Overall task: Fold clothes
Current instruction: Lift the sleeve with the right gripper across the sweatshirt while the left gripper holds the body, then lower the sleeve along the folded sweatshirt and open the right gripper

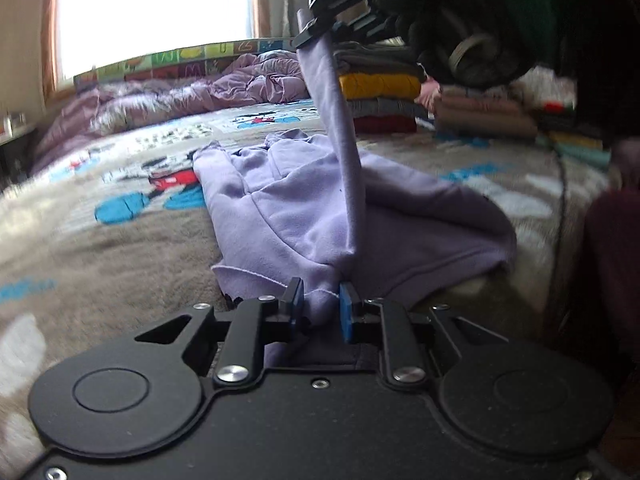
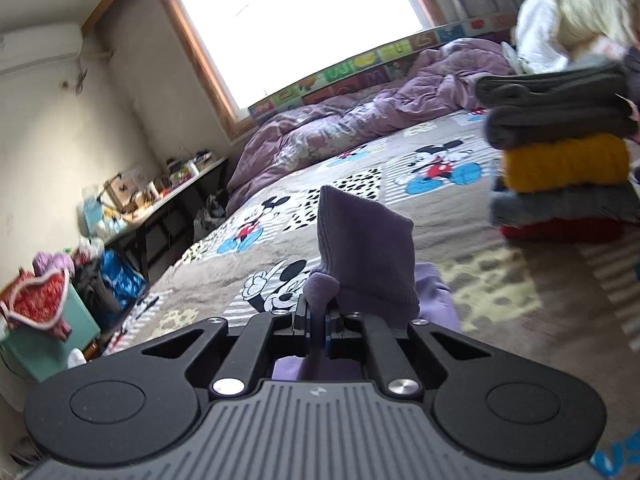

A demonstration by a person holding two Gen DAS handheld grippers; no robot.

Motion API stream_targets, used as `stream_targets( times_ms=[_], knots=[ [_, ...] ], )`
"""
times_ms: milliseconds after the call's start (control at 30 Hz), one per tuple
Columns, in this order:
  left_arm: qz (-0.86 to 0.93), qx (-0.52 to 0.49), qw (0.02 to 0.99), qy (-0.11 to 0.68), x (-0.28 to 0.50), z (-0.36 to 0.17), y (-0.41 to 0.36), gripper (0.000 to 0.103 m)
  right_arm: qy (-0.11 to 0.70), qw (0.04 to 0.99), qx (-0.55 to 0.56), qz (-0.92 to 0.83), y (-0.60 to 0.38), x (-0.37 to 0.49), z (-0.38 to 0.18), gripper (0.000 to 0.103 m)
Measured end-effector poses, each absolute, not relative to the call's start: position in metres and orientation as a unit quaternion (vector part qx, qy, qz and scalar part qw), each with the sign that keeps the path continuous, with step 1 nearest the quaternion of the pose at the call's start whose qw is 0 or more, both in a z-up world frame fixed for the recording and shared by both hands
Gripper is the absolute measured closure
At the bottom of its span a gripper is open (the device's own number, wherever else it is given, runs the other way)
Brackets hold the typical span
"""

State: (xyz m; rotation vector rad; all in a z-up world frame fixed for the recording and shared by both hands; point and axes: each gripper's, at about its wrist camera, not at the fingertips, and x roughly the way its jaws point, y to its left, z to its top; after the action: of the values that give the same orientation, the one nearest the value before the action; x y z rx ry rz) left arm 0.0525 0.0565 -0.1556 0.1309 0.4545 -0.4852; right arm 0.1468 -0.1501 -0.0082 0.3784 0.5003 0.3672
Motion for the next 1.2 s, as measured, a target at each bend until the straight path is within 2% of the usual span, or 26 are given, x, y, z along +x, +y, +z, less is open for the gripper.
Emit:
stream_targets(
  times_ms=[233, 633, 1133, 1200],
  knots=[
    [-0.265, -0.031, 0.934, 0.238, 0.062, -0.156, 0.079, 0.087, 0.274, 0.934, 0.143, 0.180, -0.106, 0.182, -0.018, 0.095],
    [-0.299, -0.268, 0.870, 0.286, 0.090, -0.173, 0.127, 0.088, 0.334, 0.921, 0.121, 0.160, -0.061, 0.228, -0.050, 0.095],
    [-0.305, -0.407, 0.800, 0.318, 0.088, -0.186, 0.149, 0.088, 0.370, 0.915, 0.051, 0.151, -0.017, 0.260, -0.077, 0.095],
    [-0.304, -0.417, 0.795, 0.319, 0.084, -0.185, 0.150, 0.088, 0.377, 0.912, 0.053, 0.154, -0.015, 0.263, -0.079, 0.090]
  ],
)
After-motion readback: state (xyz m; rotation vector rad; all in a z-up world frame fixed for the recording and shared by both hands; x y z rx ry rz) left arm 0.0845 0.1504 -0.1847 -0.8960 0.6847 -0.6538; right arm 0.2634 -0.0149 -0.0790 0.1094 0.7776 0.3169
